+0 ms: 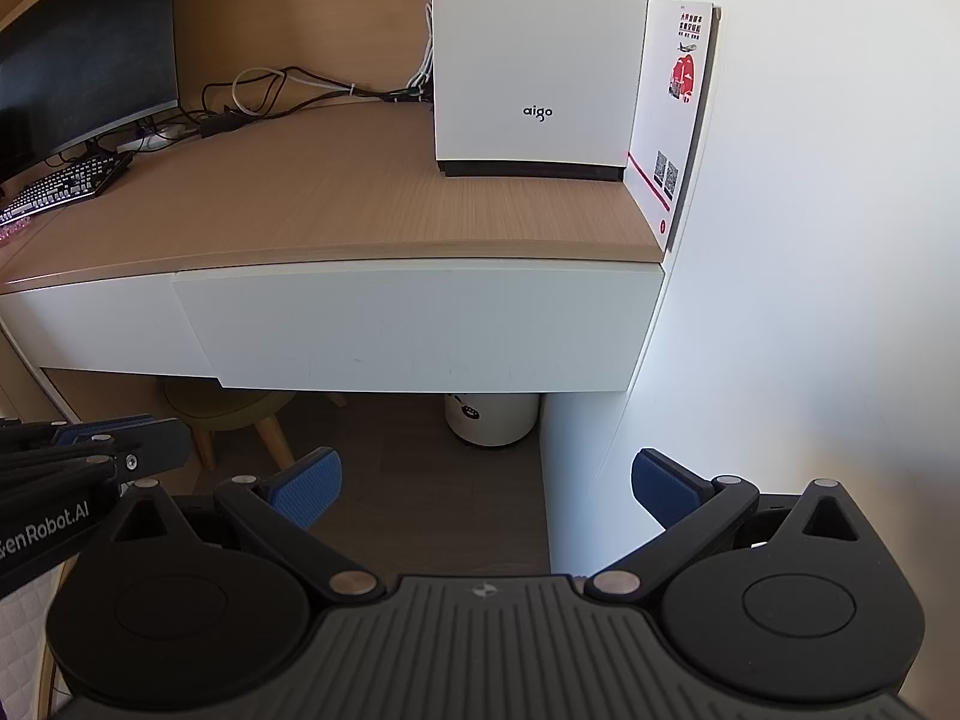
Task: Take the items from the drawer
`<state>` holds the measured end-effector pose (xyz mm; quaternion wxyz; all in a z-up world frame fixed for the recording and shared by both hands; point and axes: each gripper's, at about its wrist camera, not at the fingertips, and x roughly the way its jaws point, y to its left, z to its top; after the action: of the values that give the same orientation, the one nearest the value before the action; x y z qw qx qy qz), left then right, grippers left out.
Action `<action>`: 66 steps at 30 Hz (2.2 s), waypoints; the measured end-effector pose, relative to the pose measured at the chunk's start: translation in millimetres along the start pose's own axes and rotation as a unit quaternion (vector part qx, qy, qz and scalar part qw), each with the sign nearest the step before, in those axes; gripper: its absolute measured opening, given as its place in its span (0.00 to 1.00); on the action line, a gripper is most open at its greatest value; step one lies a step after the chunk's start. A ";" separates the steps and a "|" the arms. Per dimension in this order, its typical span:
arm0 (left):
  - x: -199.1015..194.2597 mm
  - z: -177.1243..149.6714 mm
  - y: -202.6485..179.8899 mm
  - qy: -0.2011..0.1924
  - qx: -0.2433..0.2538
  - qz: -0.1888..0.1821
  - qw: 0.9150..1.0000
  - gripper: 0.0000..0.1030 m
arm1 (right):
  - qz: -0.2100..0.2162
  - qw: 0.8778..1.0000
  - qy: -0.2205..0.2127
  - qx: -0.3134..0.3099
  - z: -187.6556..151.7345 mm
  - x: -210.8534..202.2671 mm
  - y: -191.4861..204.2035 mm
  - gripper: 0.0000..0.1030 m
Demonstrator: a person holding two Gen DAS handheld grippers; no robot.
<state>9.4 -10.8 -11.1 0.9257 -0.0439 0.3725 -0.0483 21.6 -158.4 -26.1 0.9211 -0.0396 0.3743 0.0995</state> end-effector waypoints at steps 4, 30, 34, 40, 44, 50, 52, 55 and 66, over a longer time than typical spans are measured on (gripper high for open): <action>0.1 -0.4 0.2 0.001 0.000 -0.001 1.000 0.14 | 0.000 1.000 0.001 -0.001 -0.6 0.4 0.9 1.00; 5.3 -2.0 25.3 0.013 -0.005 -0.007 1.000 0.14 | 0.005 1.000 0.012 -0.017 4.3 8.7 13.2 1.00; 8.8 0.7 34.2 0.017 -0.005 -0.010 1.000 0.14 | 0.005 1.000 0.013 -0.019 7.0 12.1 20.1 1.00; 15.9 7.1 49.6 0.021 -0.002 -0.020 1.000 0.14 | -0.001 1.000 0.012 -0.016 11.4 17.1 33.2 1.00; 21.5 10.1 57.5 0.024 -0.002 -0.029 0.999 0.14 | -0.010 1.000 0.015 -0.016 14.3 21.2 40.9 1.00; 28.6 13.0 75.7 0.033 0.000 -0.041 0.999 0.14 | -0.023 0.999 0.021 0.000 18.3 27.8 50.3 1.00; 31.7 13.0 84.3 0.040 -0.004 -0.054 0.998 0.14 | -0.024 0.999 0.024 0.006 19.9 29.7 54.4 1.00; 38.3 11.1 97.2 0.053 -0.020 -0.080 0.995 0.14 | -0.025 0.999 0.021 0.008 20.0 30.2 61.9 1.00; 60.0 14.0 166.3 0.002 -0.111 -0.059 0.992 0.15 | -0.021 1.000 0.003 -0.004 39.9 47.4 72.9 1.00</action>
<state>71.6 147.4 -61.6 0.9099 -0.1685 0.3740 -0.0614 66.4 -74.0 -30.4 0.9218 -0.0514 0.3754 0.0816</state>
